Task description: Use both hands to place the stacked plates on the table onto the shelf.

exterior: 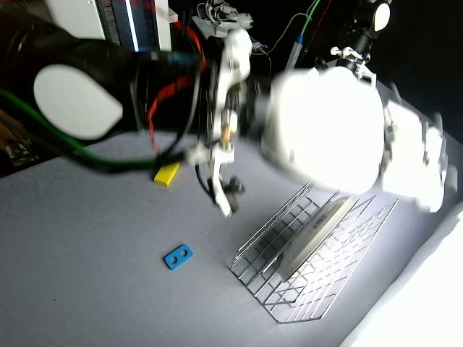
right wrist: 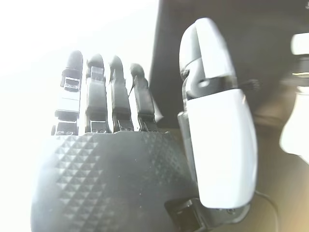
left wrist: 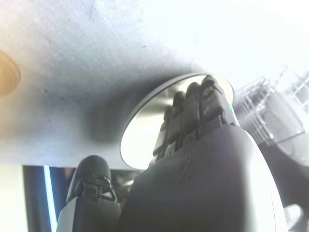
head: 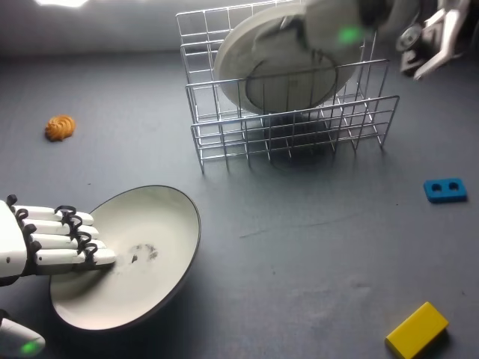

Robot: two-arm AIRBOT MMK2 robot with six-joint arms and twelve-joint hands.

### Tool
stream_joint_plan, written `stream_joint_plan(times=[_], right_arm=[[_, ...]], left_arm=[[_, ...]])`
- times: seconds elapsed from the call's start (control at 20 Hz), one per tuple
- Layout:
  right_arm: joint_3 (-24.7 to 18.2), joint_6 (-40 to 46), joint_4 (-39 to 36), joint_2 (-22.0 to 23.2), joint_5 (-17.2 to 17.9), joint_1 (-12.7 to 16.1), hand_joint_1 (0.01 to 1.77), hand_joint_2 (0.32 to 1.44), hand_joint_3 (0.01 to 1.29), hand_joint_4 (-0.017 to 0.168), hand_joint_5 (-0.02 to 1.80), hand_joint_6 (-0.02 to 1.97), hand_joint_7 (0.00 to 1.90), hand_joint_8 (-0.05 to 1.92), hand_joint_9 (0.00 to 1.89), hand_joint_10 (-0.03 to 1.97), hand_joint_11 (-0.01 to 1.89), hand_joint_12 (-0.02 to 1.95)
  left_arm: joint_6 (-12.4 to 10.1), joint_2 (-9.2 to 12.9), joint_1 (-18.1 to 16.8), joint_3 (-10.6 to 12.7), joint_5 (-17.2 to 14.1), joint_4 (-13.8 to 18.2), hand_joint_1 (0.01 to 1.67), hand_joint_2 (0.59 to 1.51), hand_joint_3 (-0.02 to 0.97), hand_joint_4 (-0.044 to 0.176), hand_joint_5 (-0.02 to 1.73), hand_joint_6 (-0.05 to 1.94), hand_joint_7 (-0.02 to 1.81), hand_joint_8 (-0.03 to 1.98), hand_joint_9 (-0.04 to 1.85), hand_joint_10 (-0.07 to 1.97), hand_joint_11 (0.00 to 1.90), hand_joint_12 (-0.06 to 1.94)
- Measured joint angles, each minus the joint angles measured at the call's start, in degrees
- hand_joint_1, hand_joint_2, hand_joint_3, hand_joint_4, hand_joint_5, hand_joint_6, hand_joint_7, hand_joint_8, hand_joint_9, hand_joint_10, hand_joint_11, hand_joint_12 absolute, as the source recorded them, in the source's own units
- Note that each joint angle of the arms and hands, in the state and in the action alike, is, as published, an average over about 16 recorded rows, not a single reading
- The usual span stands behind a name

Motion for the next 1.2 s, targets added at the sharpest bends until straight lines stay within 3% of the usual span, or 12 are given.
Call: stream_joint_plan(times=[0.3, 0.55, 0.8, 1.2], right_arm=[[-7.52, -10.07, -5.22, -0.87, 2.89, -4.44, 1.13, 0.94, 0.01, 0.001, 0.03, 0.02, 0.04, 0.01, 0.04, -0.01, 0.02, 0.28], [-10.09, -18.08, -4.93, -4.21, 1.97, -8.76, 1.19, 0.92, 0.01, 0.003, 0.02, 0.02, 0.02, 0.01, 0.02, -0.01, 0.02, 0.35], [-9.16, -23.06, -2.64, -9.1, 0.63, -11.68, 1.23, 0.93, 0.01, 0.002, 0.02, 0.02, 0.02, 0.01, 0.02, -0.01, 0.02, 0.4], [-3.23, -27.0, 1.35, -17.5, -1.07, -14.0, 1.26, 0.95, 0.01, 0.002, 0.02, 0.01, 0.02, 0.01, 0.02, -0.01, 0.02, 0.45]], left_arm=[[-0.63, 0.67, 2.21, -0.92, 1.25, -2.57, 0.01, 1.244, 0.014, -0.009, 0.01, -0.04, 0.06, 0.0, 0.02, 0.01, 0.01, -0.03], [-0.96, 1.16, 3.01, -1.41, 2.08, -3.3, 0.01, 1.246, 0.013, -0.01, 0.01, -0.04, 0.06, 0.0, 0.02, 0.01, 0.01, -0.04], [-0.95, 1.39, 3.17, -1.6, 2.72, -3.6, 0.01, 1.247, 0.013, -0.01, 0.01, -0.04, 0.06, 0.0, 0.02, 0.01, 0.01, -0.04], [-0.97, 1.49, 3.26, -1.52, 3.59, -3.65, 0.01, 1.248, 0.014, -0.003, 0.01, -0.04, 0.04, 0.0, 0.0, -0.02, 0.01, -0.02]])
